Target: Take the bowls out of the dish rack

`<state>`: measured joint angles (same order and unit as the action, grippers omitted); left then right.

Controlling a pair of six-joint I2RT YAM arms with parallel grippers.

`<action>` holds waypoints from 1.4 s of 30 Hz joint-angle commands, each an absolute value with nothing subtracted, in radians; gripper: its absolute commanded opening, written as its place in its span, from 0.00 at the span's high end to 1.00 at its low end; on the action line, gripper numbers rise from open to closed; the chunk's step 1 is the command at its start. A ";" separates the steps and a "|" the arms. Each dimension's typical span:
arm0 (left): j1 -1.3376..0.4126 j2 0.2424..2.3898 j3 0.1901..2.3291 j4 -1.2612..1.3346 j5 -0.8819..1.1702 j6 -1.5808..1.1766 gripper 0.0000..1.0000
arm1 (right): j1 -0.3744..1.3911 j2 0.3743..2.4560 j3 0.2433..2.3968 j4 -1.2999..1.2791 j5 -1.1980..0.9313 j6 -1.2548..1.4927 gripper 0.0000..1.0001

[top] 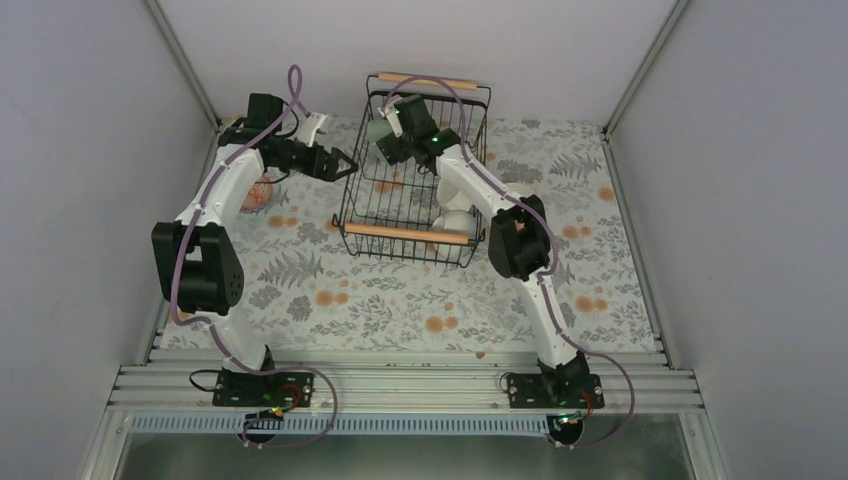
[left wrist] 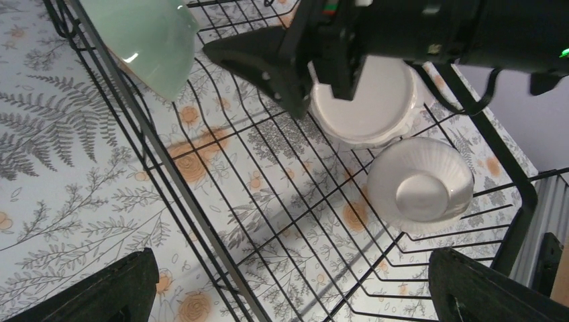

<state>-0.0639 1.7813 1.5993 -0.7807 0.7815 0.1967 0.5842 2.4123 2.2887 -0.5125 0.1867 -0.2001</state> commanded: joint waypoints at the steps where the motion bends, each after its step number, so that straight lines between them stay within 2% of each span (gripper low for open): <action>1: -0.070 1.788 1.610 -0.779 0.846 0.189 0.00 | 0.603 2.447 2.328 -0.455 0.232 -0.170 0.00; 27: -0.123 1.809 1.549 -0.747 0.842 0.176 0.00 | 0.613 2.537 2.391 -0.459 0.097 -0.171 0.00; 42: -0.132 1.814 1.506 -0.729 0.932 0.157 0.00 | 0.626 2.616 2.424 -0.407 0.180 -0.225 0.00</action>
